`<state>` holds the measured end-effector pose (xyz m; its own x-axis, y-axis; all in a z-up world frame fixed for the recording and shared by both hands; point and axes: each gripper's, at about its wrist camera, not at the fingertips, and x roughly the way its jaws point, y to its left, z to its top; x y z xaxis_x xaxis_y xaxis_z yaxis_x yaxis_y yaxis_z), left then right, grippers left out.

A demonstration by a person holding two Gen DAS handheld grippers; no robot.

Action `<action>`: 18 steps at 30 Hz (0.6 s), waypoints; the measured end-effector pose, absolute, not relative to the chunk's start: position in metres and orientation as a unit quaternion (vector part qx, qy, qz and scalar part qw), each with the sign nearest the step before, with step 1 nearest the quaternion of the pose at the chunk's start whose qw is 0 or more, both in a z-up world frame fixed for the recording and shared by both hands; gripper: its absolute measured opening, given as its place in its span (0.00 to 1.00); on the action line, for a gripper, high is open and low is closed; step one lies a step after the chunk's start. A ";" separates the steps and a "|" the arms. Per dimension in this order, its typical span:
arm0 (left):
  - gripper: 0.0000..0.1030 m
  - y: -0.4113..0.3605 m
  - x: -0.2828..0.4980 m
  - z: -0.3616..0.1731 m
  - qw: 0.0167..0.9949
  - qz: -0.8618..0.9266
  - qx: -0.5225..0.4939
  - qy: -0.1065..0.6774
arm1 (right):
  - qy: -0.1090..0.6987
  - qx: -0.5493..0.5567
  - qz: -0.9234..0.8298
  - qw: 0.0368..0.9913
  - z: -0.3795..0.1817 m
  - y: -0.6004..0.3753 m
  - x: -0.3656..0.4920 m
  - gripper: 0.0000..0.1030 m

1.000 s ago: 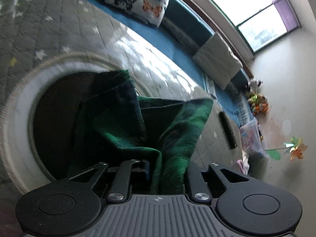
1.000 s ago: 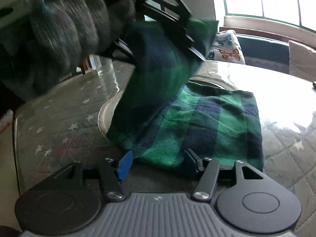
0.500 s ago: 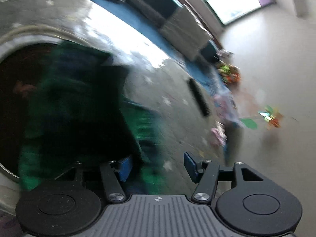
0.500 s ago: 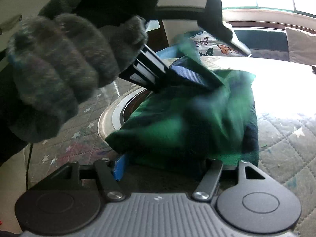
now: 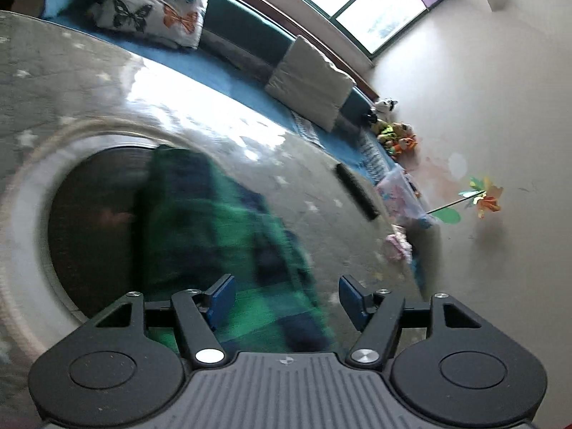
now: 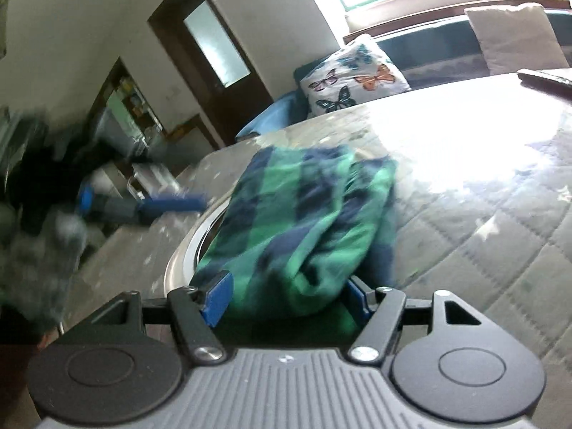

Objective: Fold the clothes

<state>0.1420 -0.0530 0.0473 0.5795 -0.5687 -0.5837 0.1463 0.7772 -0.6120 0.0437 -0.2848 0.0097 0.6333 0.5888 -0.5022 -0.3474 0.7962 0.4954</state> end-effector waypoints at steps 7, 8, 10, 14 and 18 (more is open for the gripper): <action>0.64 -0.043 0.125 0.029 0.869 -0.201 -0.198 0.408 | 0.359 0.205 0.271 0.869 0.007 -0.298 0.087 0.65; 0.64 -0.044 0.123 0.028 0.871 -0.200 -0.187 0.407 | 0.361 0.202 0.269 0.870 0.007 -0.296 0.093 0.65; 0.64 -0.047 0.123 0.026 0.877 -0.200 -0.167 0.404 | 0.362 0.194 0.264 0.873 0.008 -0.294 0.106 0.65; 0.64 -0.054 0.126 0.024 0.885 -0.199 -0.133 0.399 | 0.364 0.178 0.256 0.878 0.010 -0.286 0.131 0.63; 0.63 -0.057 0.133 0.023 0.891 -0.200 -0.119 0.390 | 0.369 0.150 0.245 0.884 0.013 -0.277 0.145 0.44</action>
